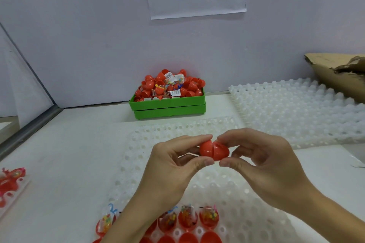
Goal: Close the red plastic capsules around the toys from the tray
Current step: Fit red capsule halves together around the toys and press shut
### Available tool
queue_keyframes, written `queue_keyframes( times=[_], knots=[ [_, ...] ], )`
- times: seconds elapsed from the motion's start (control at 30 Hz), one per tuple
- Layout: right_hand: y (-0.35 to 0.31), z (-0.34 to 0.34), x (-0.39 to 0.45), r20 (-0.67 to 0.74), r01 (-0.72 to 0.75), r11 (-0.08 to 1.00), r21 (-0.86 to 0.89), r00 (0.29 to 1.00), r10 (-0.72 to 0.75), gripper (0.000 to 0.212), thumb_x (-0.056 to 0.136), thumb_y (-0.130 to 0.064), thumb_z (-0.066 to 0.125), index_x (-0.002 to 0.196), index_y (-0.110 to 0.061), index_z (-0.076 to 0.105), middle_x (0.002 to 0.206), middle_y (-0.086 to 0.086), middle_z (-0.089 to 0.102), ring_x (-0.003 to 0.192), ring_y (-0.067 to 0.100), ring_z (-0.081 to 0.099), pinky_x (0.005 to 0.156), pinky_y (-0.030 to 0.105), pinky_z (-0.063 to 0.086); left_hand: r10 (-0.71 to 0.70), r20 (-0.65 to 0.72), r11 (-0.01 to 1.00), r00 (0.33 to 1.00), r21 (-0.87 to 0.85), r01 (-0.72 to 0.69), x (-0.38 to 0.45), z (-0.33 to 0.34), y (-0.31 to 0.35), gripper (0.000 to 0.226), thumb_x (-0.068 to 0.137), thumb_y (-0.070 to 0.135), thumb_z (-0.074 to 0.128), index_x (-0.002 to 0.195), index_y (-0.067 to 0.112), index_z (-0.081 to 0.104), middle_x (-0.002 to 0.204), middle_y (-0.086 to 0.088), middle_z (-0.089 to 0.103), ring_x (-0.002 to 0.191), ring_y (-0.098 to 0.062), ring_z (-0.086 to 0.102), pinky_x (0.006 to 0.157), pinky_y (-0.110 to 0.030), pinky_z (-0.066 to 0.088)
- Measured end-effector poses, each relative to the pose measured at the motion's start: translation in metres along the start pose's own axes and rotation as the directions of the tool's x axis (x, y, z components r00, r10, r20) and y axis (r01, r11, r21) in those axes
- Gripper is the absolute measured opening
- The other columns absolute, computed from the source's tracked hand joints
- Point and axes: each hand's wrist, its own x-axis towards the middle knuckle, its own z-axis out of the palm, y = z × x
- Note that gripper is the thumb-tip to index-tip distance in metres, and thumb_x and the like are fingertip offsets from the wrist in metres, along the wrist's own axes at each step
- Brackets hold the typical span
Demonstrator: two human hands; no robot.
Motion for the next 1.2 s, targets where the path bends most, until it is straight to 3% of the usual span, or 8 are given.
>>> queue_keyframes(
  times=[0.17,0.33,0.47,0.67,0.93,1.2],
  knots=[
    [-0.0004,0.0033,-0.0001,-0.074,-0.055,0.998,-0.007,0.996,0.054,0.028,0.068,-0.011,0.078,0.092,-0.026,0.074,0.084,-0.011,0.075,0.078,0.015,0.073,0.068,0.026,0.059,-0.006,0.053,0.999,0.999,0.036,0.004,-0.0009,0.0006,0.0006,0.036,0.075,0.018,0.073,0.11,0.03,0.072,0.1,0.006,0.073,0.094,-0.015,0.069,0.079,-0.02,0.055],
    [-0.0007,0.007,-0.0016,-0.058,-0.096,0.993,0.068,0.993,0.1,0.036,0.071,0.015,0.075,0.092,-0.014,0.075,0.077,0.002,0.074,0.063,0.017,0.071,0.055,0.024,0.055,-0.049,0.009,0.997,0.999,0.066,0.048,-0.001,0.0012,-0.0007,0.032,0.076,0.017,0.074,0.104,0.032,0.073,0.091,0.01,0.075,0.085,-0.011,0.07,0.076,-0.019,0.055],
    [-0.0025,0.0093,-0.0019,-0.093,-0.109,0.986,0.123,0.988,0.121,0.041,0.069,0.019,0.074,0.09,-0.016,0.076,0.073,0.002,0.074,0.059,0.014,0.068,0.056,0.02,0.054,-0.068,-0.009,0.994,0.998,0.081,0.068,0.0002,-0.0005,-0.0029,0.037,0.076,0.004,0.078,0.1,0.032,0.074,0.089,0.008,0.076,0.084,-0.011,0.072,0.075,-0.019,0.056],
    [-0.0006,0.0084,-0.0009,-0.114,-0.131,0.981,0.143,0.982,0.148,0.041,0.07,0.024,0.071,0.085,-0.014,0.077,0.073,0.004,0.074,0.059,0.018,0.069,0.056,0.021,0.054,-0.024,0.044,0.999,0.999,0.047,0.022,-0.0026,0.0018,-0.0033,0.035,0.074,0.018,0.074,0.109,0.025,0.074,0.096,0.005,0.072,0.091,-0.017,0.07,0.079,-0.022,0.056],
    [-0.004,0.0088,-0.0024,-0.121,-0.101,0.981,0.168,0.985,0.122,0.037,0.068,0.023,0.072,0.087,-0.008,0.077,0.074,0.014,0.07,0.058,0.024,0.067,0.059,0.024,0.056,-0.018,0.023,0.997,1.0,0.073,0.016,-0.0017,0.001,-0.0039,0.033,0.074,0.02,0.076,0.106,0.029,0.075,0.09,0.005,0.072,0.086,-0.013,0.069,0.074,-0.021,0.056],
    [-0.0028,0.0104,-0.0013,-0.118,-0.138,0.974,0.181,0.98,0.161,0.043,0.069,0.025,0.069,0.085,-0.014,0.078,0.073,0.011,0.072,0.059,0.019,0.068,0.061,0.021,0.056,-0.02,0.014,0.997,1.0,0.07,0.019,-0.0034,0.0017,-0.0034,0.035,0.072,0.022,0.077,0.107,0.022,0.075,0.09,0.004,0.071,0.087,-0.014,0.069,0.073,-0.024,0.059]
  ],
)
